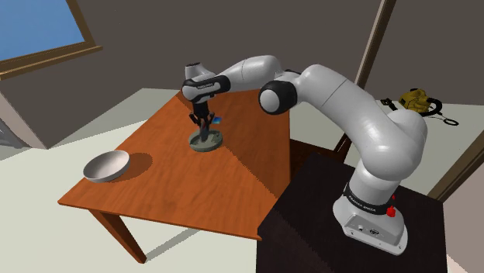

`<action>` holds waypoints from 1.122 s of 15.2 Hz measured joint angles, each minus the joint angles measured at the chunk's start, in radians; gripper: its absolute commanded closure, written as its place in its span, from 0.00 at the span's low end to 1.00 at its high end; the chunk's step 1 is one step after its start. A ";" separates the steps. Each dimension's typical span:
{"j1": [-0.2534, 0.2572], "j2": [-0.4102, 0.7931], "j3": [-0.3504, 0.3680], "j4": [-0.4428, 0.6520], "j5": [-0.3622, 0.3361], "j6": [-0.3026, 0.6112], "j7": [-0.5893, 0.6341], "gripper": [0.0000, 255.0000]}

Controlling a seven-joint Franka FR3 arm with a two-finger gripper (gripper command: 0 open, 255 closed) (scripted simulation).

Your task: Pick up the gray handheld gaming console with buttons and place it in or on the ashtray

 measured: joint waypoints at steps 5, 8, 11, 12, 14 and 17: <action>0.000 0.019 -0.001 -0.002 -0.001 0.023 0.002 1.00; 0.000 0.016 -0.001 -0.008 -0.001 0.027 0.002 1.00; 0.000 0.016 -0.001 -0.010 -0.001 0.028 0.002 0.00; 0.000 0.016 -0.001 -0.012 -0.001 0.029 0.002 0.00; 0.001 0.015 0.000 -0.014 -0.001 0.029 0.002 0.00; 0.002 0.011 0.000 -0.007 -0.001 0.018 0.003 0.00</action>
